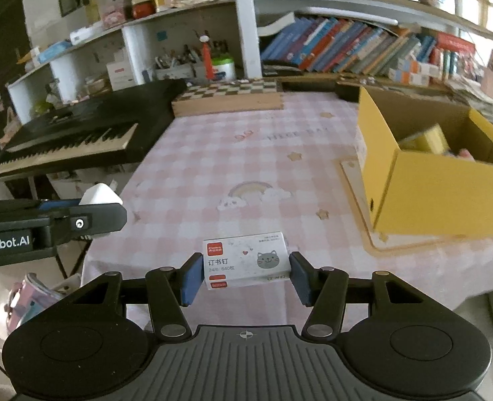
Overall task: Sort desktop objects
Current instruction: 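Carry the staple box and charger in both tools toward the yellow box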
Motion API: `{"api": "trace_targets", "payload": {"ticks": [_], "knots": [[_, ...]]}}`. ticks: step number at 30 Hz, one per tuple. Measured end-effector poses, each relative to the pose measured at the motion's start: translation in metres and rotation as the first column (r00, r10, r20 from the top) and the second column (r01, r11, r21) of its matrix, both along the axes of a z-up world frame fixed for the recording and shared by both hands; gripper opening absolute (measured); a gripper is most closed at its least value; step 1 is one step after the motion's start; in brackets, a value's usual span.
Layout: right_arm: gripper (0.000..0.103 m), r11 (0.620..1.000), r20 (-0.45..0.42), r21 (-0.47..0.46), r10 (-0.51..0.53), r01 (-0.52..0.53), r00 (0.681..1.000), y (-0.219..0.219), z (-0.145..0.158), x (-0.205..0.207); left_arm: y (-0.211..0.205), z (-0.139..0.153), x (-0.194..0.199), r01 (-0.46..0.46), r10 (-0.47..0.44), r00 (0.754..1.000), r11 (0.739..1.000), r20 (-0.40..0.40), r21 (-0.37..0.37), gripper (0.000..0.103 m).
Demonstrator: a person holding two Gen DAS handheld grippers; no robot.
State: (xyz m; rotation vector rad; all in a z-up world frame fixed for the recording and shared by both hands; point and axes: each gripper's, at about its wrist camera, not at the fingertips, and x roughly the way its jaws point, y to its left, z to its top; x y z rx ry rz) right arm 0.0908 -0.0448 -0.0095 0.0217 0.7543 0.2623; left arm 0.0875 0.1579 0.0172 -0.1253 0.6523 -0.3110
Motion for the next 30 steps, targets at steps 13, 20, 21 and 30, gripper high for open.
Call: {"api": "trace_targets", "payload": {"ticks": [13,20,21,30], "knots": [[0.055,0.993,-0.033,-0.008,-0.122,0.121,0.992,-0.029,-0.003,-0.024,-0.033,-0.004,0.001,0.144,-0.144,0.989,0.99,-0.018,-0.011,0.033],[0.055,0.98,-0.037,-0.014,-0.199,0.199,0.979,-0.051,-0.005,-0.034,-0.057,-0.008,0.007,0.223,-0.224,0.974,0.975,-0.026,-0.016,0.033],[0.055,0.977,-0.036,-0.013,-0.212,0.212,0.977,-0.054,-0.005,-0.035,-0.062,-0.008,0.008,0.236,-0.236,0.971,0.972,-0.025,-0.015,0.033],[0.055,0.953,-0.027,-0.016,-0.303,0.302,0.953,-0.091,-0.003,-0.041,-0.102,-0.007,0.018,0.331,-0.332,0.943,0.943,-0.017,-0.013,0.033]]}}
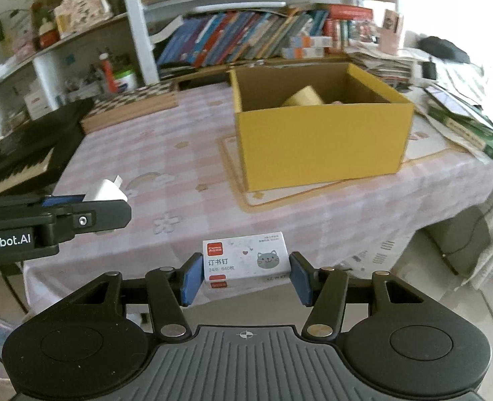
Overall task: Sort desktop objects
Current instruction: 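Carry the staple box and charger in both tools toward the yellow box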
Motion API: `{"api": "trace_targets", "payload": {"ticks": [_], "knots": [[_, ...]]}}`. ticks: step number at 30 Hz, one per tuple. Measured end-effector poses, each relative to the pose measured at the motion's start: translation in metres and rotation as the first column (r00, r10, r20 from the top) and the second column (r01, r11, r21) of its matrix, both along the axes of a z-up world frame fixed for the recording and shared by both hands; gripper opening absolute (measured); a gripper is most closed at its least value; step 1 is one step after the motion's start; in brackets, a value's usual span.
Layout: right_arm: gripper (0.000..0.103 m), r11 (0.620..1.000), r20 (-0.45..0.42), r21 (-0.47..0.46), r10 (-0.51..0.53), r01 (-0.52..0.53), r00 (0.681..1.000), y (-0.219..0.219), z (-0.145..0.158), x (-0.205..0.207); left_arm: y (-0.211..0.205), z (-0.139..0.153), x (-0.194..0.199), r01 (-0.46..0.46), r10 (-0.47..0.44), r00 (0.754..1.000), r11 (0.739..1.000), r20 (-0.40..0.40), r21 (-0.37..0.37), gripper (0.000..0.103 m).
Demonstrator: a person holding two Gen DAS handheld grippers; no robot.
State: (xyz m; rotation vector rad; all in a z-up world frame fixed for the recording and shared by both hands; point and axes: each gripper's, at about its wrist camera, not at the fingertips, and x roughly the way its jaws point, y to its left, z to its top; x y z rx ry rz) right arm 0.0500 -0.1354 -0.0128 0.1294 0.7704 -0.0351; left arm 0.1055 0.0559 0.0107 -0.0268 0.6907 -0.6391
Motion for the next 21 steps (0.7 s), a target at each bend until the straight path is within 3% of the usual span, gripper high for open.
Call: {"api": "trace_targets", "payload": {"ticks": [6,21], "knots": [[0.055,0.999,0.001,0.006,-0.042,0.042,0.999,-0.025,0.001,0.003,-0.028,0.001,0.006,0.046,-0.046,0.999,0.999,0.001,0.01,0.033],[0.055,0.999,-0.007,-0.007,-0.045,0.045,0.999,-0.084,0.005,0.025,-0.091,0.004,0.029,0.058,-0.058,0.998,0.998,0.007,0.005,0.033]]}}
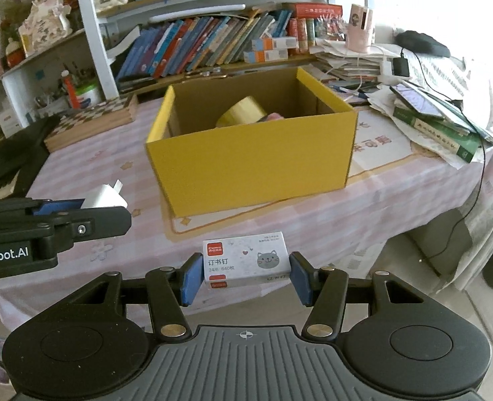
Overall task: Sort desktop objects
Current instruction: 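Carry the staple box and charger in both tools toward the yellow box, then lower both tools into the box and open them, releasing box and charger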
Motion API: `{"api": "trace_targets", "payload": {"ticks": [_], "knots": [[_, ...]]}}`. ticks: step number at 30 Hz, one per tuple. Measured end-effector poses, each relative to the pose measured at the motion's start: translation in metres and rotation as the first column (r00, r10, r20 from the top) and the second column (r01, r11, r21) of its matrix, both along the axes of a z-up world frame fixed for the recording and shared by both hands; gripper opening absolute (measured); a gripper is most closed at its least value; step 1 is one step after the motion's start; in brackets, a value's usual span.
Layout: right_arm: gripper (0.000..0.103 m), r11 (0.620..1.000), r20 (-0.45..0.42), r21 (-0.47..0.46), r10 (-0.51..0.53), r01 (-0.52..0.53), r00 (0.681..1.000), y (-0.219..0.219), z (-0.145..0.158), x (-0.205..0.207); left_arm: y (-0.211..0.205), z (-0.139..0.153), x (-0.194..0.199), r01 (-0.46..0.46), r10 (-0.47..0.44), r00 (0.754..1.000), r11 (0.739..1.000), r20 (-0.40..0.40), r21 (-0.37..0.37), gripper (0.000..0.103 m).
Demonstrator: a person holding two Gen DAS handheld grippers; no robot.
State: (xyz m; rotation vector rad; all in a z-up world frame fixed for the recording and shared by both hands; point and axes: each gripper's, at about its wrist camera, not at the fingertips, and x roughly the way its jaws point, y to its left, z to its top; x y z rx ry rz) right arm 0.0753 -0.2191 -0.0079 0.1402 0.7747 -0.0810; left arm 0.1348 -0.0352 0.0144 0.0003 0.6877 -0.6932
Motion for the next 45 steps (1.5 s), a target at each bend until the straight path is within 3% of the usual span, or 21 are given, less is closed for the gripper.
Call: {"api": "trace_targets", "payload": {"ticks": [15,28,36,45], "knots": [[0.055,0.998,0.02,0.011,0.058,-0.058,0.998,-0.063,0.002,0.041,-0.063,0.013,0.031,-0.055,0.054,0.994,0.998,0.095,0.01,0.033],[0.055,0.983,0.162,0.047,0.17,-0.18,0.972,-0.097,0.027,0.087,-0.09,0.03,0.076,-0.187,0.177,0.966,0.982,0.189,0.034,0.033],[0.055,0.965,0.218,0.002,0.255,-0.262,0.942,-0.108,0.041,0.128,-0.107,0.011,0.117,-0.227,0.204,0.964,0.966,0.173,0.127,0.033],[0.055,0.927,0.165,-0.045,0.374,-0.372,0.912,-0.101,0.029,0.179,-0.119,-0.019,0.16,-0.209,0.201,0.978,0.95,0.058,0.233,0.033]]}}
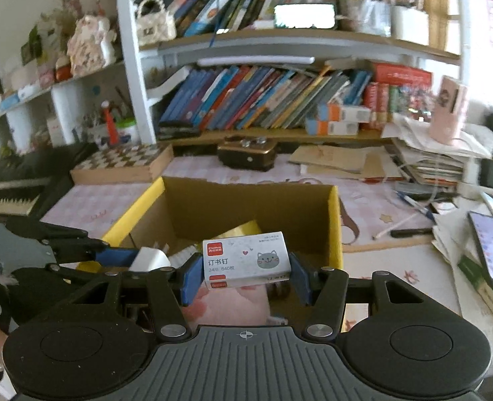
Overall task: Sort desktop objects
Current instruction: 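Lower both tools into the box and open them, releasing box and charger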
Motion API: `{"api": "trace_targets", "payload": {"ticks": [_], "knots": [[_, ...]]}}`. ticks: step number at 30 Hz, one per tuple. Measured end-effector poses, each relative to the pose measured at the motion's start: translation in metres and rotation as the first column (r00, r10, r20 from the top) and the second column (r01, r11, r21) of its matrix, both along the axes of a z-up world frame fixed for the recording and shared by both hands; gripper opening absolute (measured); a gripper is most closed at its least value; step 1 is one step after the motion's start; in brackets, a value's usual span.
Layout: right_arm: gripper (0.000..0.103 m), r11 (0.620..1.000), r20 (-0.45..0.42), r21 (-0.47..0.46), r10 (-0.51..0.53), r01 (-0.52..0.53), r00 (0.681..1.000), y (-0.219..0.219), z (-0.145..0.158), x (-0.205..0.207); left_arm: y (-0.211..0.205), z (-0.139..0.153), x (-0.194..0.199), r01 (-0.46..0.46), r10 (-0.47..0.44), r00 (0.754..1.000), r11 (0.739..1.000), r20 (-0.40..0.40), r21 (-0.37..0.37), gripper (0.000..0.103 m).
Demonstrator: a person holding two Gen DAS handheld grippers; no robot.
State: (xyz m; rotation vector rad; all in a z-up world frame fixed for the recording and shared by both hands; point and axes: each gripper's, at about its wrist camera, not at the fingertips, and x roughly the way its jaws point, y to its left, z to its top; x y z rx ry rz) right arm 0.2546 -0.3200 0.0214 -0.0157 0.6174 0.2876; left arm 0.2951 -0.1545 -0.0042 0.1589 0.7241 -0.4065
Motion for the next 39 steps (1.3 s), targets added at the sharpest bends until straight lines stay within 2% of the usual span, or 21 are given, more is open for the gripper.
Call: {"api": "trace_targets", "payload": {"ticks": [7,16,19,21,25,27,32,39], "knots": [[0.055,0.991,-0.058,-0.084,0.096,-0.101,0.994,0.013,-0.018,0.033,-0.009,-0.011,0.01,0.032,-0.031,0.998,0.999,-0.054,0.023,0.033],[0.055,0.98,-0.13,-0.089,0.166,-0.178,0.978,0.024,-0.03,0.056,-0.011,-0.014,0.008,0.037,-0.036,0.999,0.998,-0.025,0.042,0.035],[0.055,0.972,-0.152,-0.092,0.2,-0.215,0.968,0.028,-0.032,0.063,-0.011,-0.011,0.001,0.028,-0.029,1.0,0.998,0.009,0.049,0.04],[0.056,0.967,-0.172,-0.092,0.219,-0.237,0.96,0.032,-0.032,0.068,-0.011,-0.01,-0.001,-0.002,0.0,1.0,0.998,0.031,0.063,0.051],[0.056,0.958,-0.201,-0.092,0.25,-0.273,0.947,0.038,-0.032,0.078,-0.002,-0.008,-0.003,-0.023,0.021,0.999,0.999,0.048,0.048,0.062],[0.056,0.955,-0.204,-0.103,0.254,-0.279,0.945,0.04,-0.033,0.081,-0.002,-0.004,-0.007,-0.027,0.024,0.998,0.999,0.066,0.042,0.084],[0.056,0.949,-0.22,-0.087,0.279,-0.304,0.935,0.047,-0.034,0.088,0.002,0.003,-0.018,-0.062,0.059,0.994,0.998,0.097,0.022,0.085],[0.059,0.928,-0.212,-0.123,0.321,-0.351,0.923,0.061,-0.033,0.089,0.007,0.01,-0.039,-0.077,0.075,0.99,0.997,0.123,0.005,0.088]]}}
